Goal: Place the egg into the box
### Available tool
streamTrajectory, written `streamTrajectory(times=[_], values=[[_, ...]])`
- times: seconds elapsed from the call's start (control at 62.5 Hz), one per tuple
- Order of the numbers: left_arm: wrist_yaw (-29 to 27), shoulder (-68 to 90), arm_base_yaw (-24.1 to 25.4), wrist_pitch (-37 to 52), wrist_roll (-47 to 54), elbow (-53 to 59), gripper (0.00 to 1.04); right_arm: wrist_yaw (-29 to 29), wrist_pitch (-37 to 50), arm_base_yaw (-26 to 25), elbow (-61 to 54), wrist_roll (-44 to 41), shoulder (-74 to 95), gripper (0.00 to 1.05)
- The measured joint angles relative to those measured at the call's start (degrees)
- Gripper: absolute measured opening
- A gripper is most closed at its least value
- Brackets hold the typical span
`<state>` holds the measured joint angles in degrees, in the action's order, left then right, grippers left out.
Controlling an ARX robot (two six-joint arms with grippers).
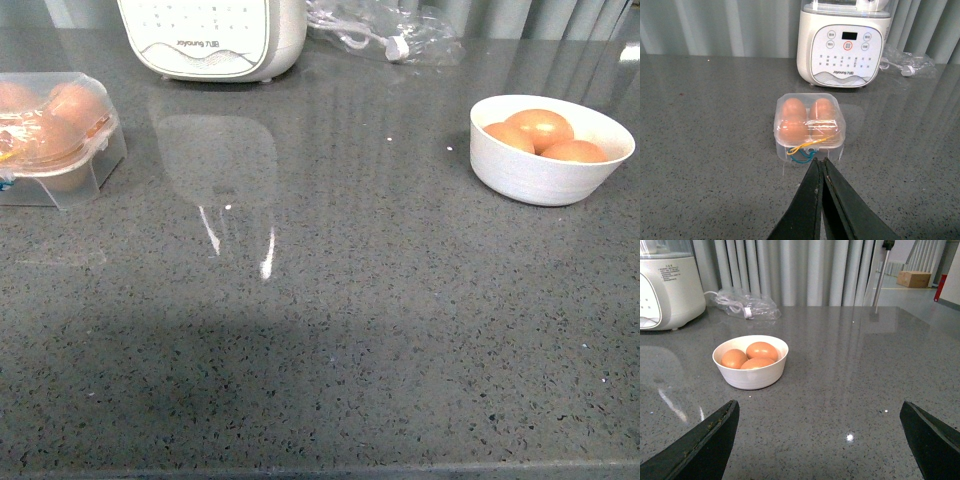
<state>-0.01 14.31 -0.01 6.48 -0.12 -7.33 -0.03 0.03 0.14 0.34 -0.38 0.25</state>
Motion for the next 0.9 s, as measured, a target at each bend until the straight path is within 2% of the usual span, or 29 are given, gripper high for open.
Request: streamTrajectory(times=[0.16,0.288,0.896], values=[[0.00,-2.43,0.00,0.00,0.00,2.14,0.04,0.00,0.00,0.00,0.00,0.00,0.00,0.97],[0.02,-9.42,0.00,-6.73,0.00,3.30,0.04,0.00,0.00,0.00,0.00,0.00,0.00,0.97],[-0.02,-14.10,0.00,-6.60,0.00,5.70,0.04,-0.02,0.00,0.00,0.00,0.00,0.00,0.97]])
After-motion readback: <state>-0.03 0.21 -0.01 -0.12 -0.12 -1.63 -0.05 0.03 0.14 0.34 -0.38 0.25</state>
